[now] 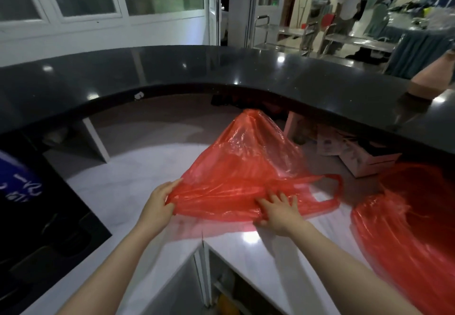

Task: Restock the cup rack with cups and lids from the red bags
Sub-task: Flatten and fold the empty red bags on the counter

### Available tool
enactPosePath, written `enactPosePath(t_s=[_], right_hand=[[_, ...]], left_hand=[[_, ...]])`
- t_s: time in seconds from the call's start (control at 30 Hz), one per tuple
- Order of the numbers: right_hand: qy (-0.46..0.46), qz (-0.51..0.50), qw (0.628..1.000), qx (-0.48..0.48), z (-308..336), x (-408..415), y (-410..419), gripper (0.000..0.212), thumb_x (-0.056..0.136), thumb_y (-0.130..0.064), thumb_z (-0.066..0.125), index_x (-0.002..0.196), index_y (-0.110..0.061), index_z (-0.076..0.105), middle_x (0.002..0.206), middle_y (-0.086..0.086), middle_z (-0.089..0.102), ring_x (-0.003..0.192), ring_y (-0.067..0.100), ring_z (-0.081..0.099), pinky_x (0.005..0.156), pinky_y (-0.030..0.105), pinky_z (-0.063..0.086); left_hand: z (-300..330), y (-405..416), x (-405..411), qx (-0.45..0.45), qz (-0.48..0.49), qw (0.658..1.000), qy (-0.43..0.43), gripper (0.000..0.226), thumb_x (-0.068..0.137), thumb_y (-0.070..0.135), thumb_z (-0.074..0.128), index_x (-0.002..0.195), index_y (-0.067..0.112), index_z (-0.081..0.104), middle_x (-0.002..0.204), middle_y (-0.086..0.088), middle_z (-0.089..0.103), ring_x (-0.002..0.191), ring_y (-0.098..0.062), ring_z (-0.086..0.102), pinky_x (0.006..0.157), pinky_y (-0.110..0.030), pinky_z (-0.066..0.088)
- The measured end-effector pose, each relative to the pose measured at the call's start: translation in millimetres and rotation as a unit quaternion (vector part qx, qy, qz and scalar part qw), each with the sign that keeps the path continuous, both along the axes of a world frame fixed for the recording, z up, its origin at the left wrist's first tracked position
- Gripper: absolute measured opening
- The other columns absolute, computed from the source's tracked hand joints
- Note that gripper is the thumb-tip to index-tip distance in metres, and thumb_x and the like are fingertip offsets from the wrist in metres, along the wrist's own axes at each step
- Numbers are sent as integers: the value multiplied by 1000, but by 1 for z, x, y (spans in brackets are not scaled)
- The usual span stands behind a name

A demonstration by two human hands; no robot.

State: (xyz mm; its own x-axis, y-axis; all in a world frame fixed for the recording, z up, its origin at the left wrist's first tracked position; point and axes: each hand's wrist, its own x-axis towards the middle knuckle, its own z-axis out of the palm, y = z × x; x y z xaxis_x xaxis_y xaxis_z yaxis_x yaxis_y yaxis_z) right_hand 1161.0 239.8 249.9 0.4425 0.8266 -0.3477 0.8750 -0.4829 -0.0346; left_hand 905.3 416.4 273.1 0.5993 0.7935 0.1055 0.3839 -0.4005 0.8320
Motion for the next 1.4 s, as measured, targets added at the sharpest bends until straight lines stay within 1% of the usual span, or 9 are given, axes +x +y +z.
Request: enactPosePath(t_s=[0.17, 0.33, 0.43, 0.5, 0.6, 0.73, 0.9, 1.03, 1.4], right_hand=[[-46, 52, 992, 104, -3, 4, -18, 54, 80, -61, 50, 129, -37, 50, 137, -4, 42, 133, 27, 33, 113, 54, 15], [18, -13, 999, 45, -19, 13, -49, 65, 93, -66, 24, 151, -39, 12, 161, -10, 4, 148, 21, 4, 115, 55, 4], [22, -20, 996, 89, -12, 14, -58, 56, 97, -53, 33, 147, -27, 35, 156, -5, 25, 145, 25, 19, 112, 51, 17], [-13, 9, 966, 260, -4, 10, -63, 31, 94, -30, 48, 106, -10, 68, 113, 9, 65, 107, 35, 59, 86, 45, 45], [-171, 22, 874, 454, 1, 12, -74, 13, 78, -11, 50, 71, -7, 60, 68, 9, 54, 63, 31, 51, 57, 40, 40], [-221, -36, 878, 423, 14, 30, -72, 27, 59, 5, 78, 82, -5, 66, 81, 15, 61, 73, 35, 56, 64, 42, 45], [-240, 8, 912, 332, 19, 31, -58, 47, 50, -1, 86, 93, -13, 71, 84, 7, 64, 77, 31, 61, 66, 39, 44], [-237, -39, 928, 286, 16, 29, -48, 56, 50, -1, 87, 100, -18, 70, 86, 4, 62, 80, 30, 59, 69, 38, 37], [-257, 17, 889, 378, -5, 32, -50, 10, 67, -8, 63, 68, -17, 59, 77, 1, 60, 75, 27, 59, 74, 37, 29]], left_hand=[[-16, -2, -3, 29, 42, 997, 52, 66, 77, -18, 44, 134, 13, 53, 135, -9, 50, 126, -22, 45, 108, -33, 34], [-25, -4, -8, 60, 71, 991, 93, 64, 78, -14, 41, 131, 18, 57, 130, -4, 58, 117, -19, 51, 94, -28, 39], [-28, -10, -7, 72, 78, 987, 117, 67, 78, -12, 43, 137, 19, 50, 138, -5, 52, 123, -22, 47, 99, -32, 38], [-31, -17, -6, 131, 86, 975, 156, 74, 76, -11, 56, 143, 15, 40, 147, -7, 40, 133, -27, 37, 109, -39, 33], [-38, -27, -7, 249, 54, 958, 134, 71, 56, -14, 74, 123, 2, 56, 123, -18, 53, 112, -40, 51, 96, -51, 46], [-41, -31, -8, 323, -21, 939, 113, 47, 49, -19, 74, 91, 1, 66, 90, -13, 62, 77, -34, 60, 65, -41, 54], [-41, -34, -7, 407, -105, 902, 101, 28, 72, 4, 41, 82, 2, 68, 82, -12, 64, 68, -30, 61, 58, -32, 53], [-41, -39, -6, 385, -139, 907, 101, 37, 57, -14, 76, 89, 3, 71, 89, -11, 68, 72, -26, 68, 57, -31, 56], [-53, -37, -3, 268, -81, 948, 151, 32, 77, 2, 74, 107, 15, 72, 108, -4, 67, 88, -25, 66, 61, -36, 57]])
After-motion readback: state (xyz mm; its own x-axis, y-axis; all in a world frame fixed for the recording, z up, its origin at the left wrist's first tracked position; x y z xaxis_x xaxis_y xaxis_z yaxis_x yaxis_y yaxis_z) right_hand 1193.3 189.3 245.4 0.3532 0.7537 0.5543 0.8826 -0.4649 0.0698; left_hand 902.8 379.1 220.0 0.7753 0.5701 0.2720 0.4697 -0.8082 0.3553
